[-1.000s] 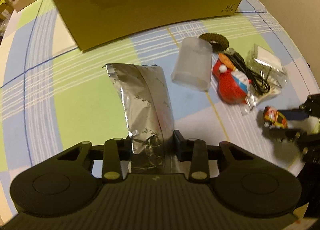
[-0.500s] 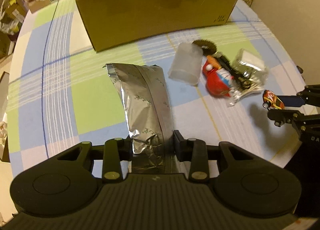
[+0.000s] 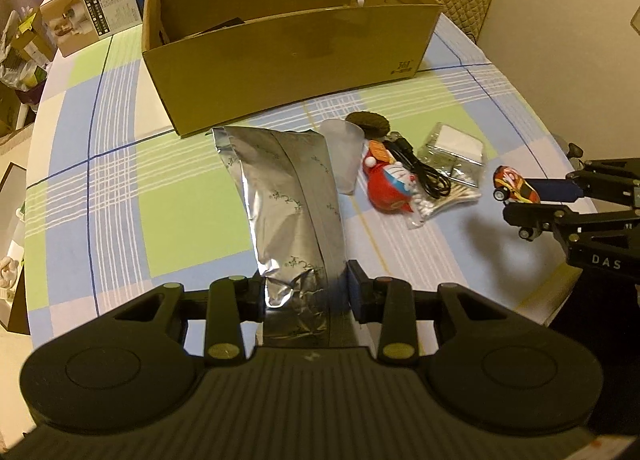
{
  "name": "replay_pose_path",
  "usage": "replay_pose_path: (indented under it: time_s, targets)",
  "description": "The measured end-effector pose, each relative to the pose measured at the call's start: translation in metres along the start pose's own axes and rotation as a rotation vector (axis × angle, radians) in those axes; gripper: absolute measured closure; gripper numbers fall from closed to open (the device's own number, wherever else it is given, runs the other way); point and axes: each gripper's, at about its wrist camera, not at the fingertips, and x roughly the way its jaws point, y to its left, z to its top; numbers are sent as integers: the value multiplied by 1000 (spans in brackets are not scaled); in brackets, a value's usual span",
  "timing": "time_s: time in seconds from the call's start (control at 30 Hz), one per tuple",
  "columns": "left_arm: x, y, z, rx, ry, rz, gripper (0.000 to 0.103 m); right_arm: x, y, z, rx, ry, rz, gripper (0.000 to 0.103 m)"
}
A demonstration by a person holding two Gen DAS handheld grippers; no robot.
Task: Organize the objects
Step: 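Lift the foil bag and toy car and carry both toward the cardboard box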
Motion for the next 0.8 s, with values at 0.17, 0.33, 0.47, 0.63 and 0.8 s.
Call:
replay_pose_path:
  time_s: [0.17, 0.33, 0.47, 0.63, 0.8]
  targets:
    - [-3, -6, -3, 9, 2, -3, 71, -3, 1, 0, -2, -6, -2, 76]
    - [-6, -9, -1, 16, -5, -11, 71, -8, -1, 3, -4, -14, -11, 76]
    - [-13, -8, 5, 26, -15, -13, 71, -13, -6, 12, 1, -32, -13, 76]
    - [-23, -2, 22, 36, -31, -4, 71, -18, -12, 35, 4, -56, -12, 76]
    - [-39, 6, 50, 59, -57, -2, 71, -22, -16, 73, -27, -80, -19, 76]
